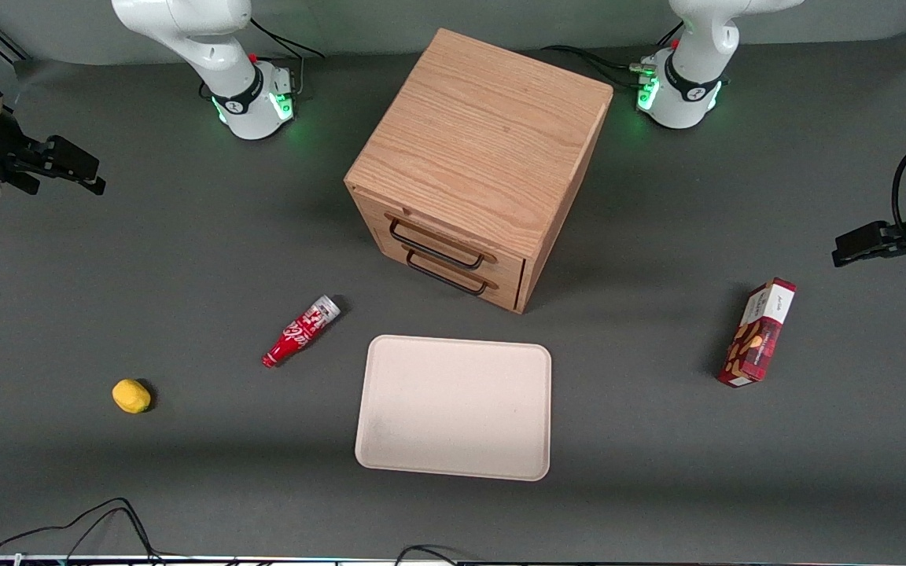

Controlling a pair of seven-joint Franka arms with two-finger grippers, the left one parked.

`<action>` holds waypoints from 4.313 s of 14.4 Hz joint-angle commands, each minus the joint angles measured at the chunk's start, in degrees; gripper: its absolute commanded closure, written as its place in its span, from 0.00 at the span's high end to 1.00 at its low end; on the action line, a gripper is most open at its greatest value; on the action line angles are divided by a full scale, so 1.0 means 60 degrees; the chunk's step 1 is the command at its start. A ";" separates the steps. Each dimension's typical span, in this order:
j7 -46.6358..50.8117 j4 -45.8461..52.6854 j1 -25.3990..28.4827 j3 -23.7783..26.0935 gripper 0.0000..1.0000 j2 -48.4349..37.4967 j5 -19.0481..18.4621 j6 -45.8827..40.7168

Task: Place coke bottle on tray
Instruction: 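Move the right gripper over the red Coca-Cola bottle lying on the table, then lower the right gripper and close it around the bottle's body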

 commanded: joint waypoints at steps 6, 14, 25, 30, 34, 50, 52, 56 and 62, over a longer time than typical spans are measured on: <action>0.0131 0.0438 0.0113 -0.0013 1.00 0.0464 -0.0097 -0.0341; 0.4663 -0.0467 0.0142 0.1786 1.00 0.1444 -0.0023 0.1441; 1.0144 -0.2081 0.0288 0.2902 1.00 0.4138 -0.0752 0.5779; 1.1803 -0.2111 0.0494 0.2917 1.00 0.5530 -0.1576 0.6966; 1.2127 -0.2329 0.0391 0.2800 1.00 0.6118 -0.1838 0.7640; 1.2127 -0.2975 0.0303 0.2360 0.87 0.6807 -0.2543 0.9487; 1.2127 -0.3004 0.0303 0.2375 0.74 0.6822 -0.2543 0.9561; 1.2127 -0.2975 0.0303 0.2375 0.13 0.6778 -0.2543 0.9547; 1.1221 -0.1764 0.0318 0.2433 0.00 0.6163 -0.2514 0.7898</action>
